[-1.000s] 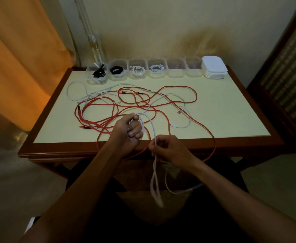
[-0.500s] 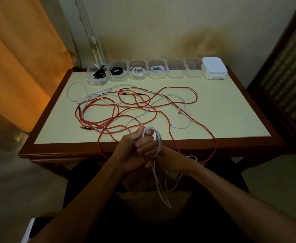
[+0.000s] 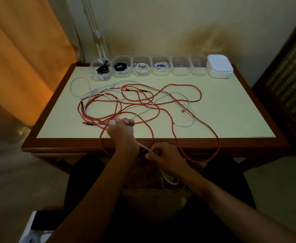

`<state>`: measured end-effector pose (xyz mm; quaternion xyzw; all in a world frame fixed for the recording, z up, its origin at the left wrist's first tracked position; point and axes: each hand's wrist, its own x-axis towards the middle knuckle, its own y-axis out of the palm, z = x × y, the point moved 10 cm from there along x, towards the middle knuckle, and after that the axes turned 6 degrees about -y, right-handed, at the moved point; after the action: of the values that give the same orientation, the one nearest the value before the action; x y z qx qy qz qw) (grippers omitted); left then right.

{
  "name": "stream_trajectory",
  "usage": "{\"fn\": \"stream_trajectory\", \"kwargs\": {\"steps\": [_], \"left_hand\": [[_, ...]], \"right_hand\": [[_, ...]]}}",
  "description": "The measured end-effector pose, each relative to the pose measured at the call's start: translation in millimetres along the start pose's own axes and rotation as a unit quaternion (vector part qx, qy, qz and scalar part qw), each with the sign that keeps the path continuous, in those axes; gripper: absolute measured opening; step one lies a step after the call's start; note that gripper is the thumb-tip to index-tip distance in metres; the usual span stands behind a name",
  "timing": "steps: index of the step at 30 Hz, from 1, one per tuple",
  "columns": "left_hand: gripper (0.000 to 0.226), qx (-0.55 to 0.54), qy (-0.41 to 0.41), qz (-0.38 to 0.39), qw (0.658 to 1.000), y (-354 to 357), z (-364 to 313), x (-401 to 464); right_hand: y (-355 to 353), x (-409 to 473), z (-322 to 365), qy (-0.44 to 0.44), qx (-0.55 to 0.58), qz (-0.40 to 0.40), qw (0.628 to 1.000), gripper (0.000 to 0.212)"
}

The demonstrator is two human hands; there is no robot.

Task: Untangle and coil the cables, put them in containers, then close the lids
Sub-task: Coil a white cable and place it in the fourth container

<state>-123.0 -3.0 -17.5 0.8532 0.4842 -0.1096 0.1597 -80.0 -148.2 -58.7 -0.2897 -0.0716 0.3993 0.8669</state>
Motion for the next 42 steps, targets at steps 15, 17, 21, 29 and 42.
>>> {"fn": "stream_trajectory", "kwargs": {"steps": [15,17,21,29,42], "left_hand": [[0.024,0.443,0.071,0.428,0.784,49,71,-18],[0.034,0.409,0.019,0.484,0.773,52,74,-28],[0.035,0.421,0.048,0.538,0.729,65,66,-47],[0.027,0.432,-0.065,0.605,0.666,53,92,-51],[0.032,0.348,0.109,0.364,0.857,50,54,-11]], "right_hand": [[-75,-20,-18,0.095,0.065,0.021,0.993,0.013],[-97,-16,-15,0.068,0.094,-0.049,0.992,0.012],[-113,-8,-11,0.012,0.226,-0.103,0.969,0.008],[-94,-1,11,-0.078,0.368,0.075,0.924,0.009],[-101,4,-32,0.059,0.189,-0.08,0.977,0.024]]}}
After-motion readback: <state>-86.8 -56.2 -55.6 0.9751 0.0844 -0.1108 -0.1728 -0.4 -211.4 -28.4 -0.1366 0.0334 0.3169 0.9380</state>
